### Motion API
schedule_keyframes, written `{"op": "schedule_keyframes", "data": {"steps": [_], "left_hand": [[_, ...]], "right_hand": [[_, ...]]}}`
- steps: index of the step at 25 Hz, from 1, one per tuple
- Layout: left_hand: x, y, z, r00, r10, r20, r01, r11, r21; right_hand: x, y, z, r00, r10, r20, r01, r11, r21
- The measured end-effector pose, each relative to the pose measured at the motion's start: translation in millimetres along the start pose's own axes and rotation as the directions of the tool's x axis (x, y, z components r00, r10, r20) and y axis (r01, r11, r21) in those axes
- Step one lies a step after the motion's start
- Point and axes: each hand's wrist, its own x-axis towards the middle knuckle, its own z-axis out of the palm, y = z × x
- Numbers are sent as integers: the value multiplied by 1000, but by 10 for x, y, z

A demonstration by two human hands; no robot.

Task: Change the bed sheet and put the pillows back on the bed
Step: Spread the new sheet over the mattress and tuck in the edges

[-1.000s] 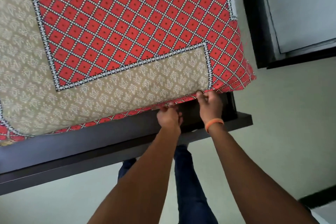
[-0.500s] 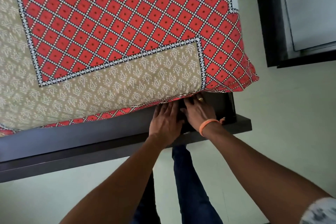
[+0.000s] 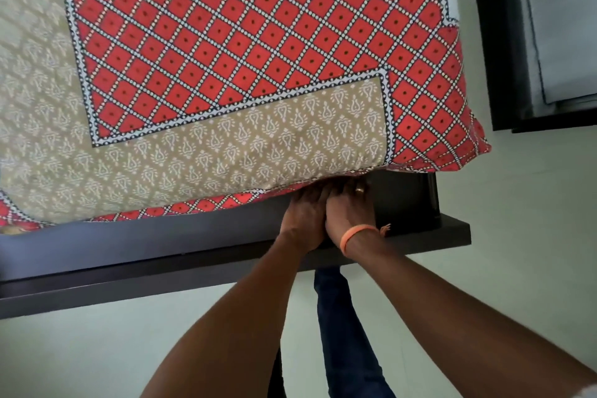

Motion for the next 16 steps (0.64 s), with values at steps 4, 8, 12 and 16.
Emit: {"op": "schedule_keyframes", "data": {"steps": [4, 8, 12, 16], "left_hand": [[-529, -291, -255, 982, -179, -67, 174, 982, -75], [-1263, -894, -165, 884, -273, -379, 281, 959, -36], [-1213, -1370, -174, 911, -347, -225, 361, 932, 23], [-1119, -1618, -119, 932, -267, -243, 293, 953, 77]], "right_hand": [[-332, -292, -107, 936, -350, -33, 349, 936, -46], [-384, -843, -95, 767, -623, -150, 618, 782, -85], [-176, -1166, -91, 824, -550, -136, 547, 835, -63], [-95, -1367, 43, 901, -412, -135, 413, 910, -27]]}}
